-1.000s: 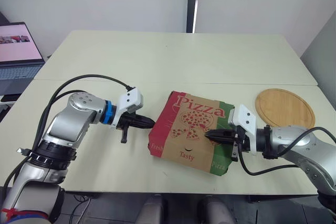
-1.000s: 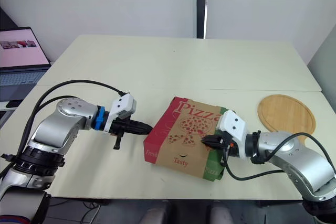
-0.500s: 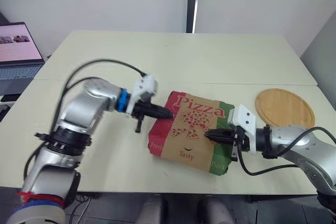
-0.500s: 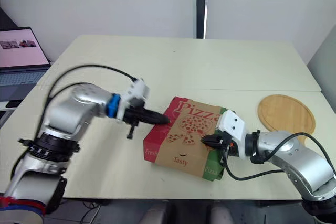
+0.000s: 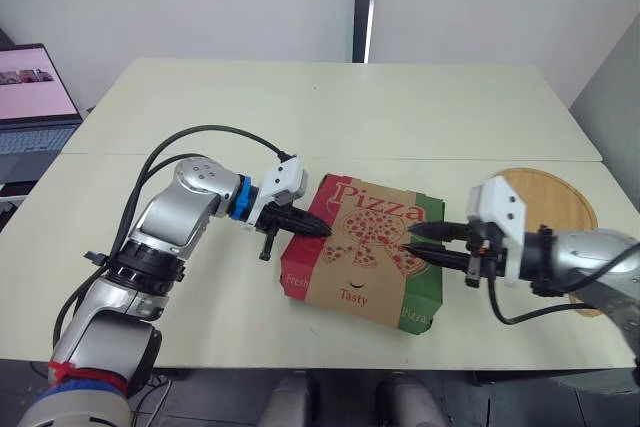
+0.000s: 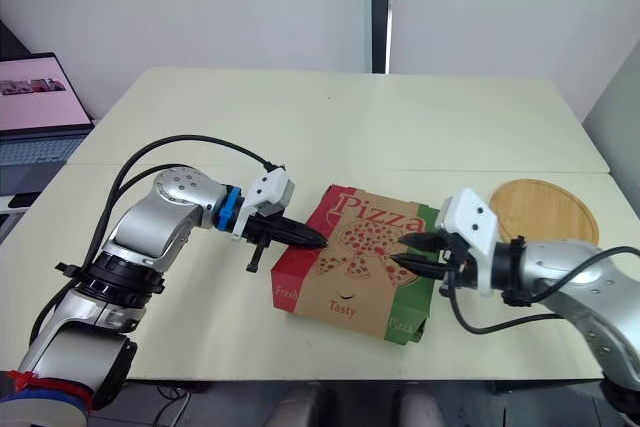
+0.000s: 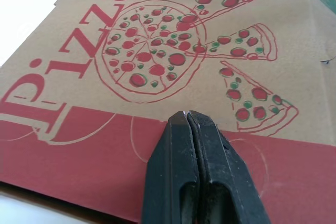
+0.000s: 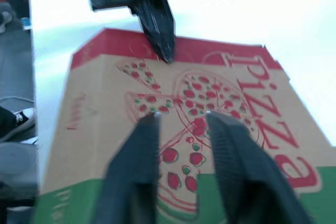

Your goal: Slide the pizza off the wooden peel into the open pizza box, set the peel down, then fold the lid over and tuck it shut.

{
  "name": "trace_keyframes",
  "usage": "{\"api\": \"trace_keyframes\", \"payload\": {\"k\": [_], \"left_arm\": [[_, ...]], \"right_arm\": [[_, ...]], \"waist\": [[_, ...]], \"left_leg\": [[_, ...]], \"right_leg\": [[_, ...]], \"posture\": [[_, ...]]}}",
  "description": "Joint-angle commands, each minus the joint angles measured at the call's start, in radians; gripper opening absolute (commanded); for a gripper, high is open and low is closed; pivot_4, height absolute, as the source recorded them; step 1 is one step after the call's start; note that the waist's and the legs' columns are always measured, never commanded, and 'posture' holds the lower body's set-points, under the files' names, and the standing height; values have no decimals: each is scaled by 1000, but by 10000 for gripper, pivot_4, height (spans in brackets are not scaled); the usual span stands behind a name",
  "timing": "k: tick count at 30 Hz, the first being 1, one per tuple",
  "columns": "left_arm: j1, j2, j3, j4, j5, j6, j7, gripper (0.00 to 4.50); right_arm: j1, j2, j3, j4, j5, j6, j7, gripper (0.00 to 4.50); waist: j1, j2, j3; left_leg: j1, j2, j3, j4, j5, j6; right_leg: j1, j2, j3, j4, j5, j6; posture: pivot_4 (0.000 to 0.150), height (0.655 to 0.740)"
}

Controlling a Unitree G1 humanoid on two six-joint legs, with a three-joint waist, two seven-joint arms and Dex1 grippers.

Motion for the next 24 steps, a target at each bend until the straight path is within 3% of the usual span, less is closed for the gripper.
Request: {"api": "trace_keyframes", "payload": {"k": [1,6,15,24], "left_arm": [[-12,-3,5,13,12,-18,-9,0],[-13,-12,3,24,15,-30,-9,0],[-12,-18,4,28,18,-32,-11,0],[-15,-18,5,31,18,-34,-10,0]], "right_arm": [[44,-67,-22,-99,-12,-27,41,29754],[70,-104,54,-140,-108,-104,41,44433],[175,-127,151,-114,-348,-289,62,44433],[175,-87,240,-56,-534,-395,31,44433]], "waist": [[-1,0,0],[-1,0,0],[0,0,0],[0,0,0]], "left_leg": [[0,0,0,0,0,0],[0,0,0,0,0,0],[0,0,0,0,0,0],[0,0,0,0,0,0]], "right_leg": [[0,0,0,0,0,0],[0,0,0,0,0,0],[0,0,0,0,0,0],[0,0,0,0,0,0]], "posture": [[1500,7281],[1500,7281],[1500,7281],[1500,7281]]}}
